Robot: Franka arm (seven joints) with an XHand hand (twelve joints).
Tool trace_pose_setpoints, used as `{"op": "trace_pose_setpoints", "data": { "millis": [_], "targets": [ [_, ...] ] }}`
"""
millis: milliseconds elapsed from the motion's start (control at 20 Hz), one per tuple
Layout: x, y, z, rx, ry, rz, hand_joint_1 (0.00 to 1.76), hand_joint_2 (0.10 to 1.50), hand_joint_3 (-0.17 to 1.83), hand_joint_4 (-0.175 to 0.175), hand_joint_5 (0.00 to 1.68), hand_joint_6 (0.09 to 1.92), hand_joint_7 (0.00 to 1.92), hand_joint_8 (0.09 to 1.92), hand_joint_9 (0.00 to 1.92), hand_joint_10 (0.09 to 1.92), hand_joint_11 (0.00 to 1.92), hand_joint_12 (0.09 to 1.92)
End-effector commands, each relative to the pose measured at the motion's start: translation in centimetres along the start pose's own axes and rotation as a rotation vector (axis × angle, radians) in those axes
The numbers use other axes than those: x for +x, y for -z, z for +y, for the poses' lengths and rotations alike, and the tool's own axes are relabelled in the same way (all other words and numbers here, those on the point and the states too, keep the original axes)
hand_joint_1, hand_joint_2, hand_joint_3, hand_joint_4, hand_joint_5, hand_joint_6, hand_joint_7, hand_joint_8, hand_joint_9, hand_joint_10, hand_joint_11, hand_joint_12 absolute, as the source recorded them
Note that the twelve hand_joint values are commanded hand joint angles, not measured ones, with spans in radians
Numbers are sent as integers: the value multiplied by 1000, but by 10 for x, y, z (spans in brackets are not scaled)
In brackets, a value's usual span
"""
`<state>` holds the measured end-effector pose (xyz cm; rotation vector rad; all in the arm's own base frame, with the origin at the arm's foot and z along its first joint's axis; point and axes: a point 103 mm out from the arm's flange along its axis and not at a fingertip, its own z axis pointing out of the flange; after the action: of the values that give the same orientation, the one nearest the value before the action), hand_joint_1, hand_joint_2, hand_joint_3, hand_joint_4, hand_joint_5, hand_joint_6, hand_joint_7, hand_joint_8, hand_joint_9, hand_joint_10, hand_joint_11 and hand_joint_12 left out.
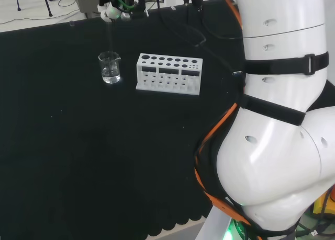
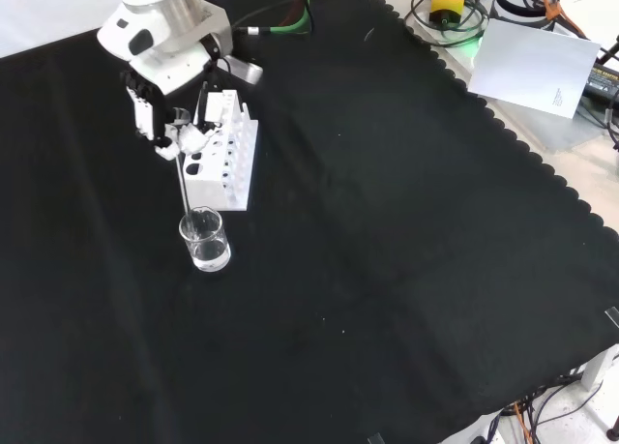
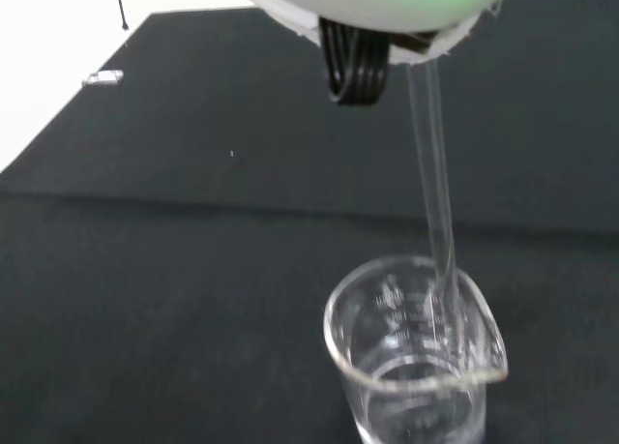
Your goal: Stir in the beaker to the left of the white test tube rack with the glass rod.
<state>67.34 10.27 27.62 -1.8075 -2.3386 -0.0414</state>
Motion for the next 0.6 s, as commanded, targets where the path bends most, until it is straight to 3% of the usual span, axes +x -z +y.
{"op": "trace_pose_setpoints", "data": {
  "millis": [50,600],
  "targets": [
    [-4,-10,-22,48,1,-11,1308,683,722,-175,1199,544,1156,1194,1682,847,1572,764],
    [6,-20,-3,21,27,54,1308,677,733,-175,1202,543,1157,1196,1684,849,1574,768]
  ]
}}
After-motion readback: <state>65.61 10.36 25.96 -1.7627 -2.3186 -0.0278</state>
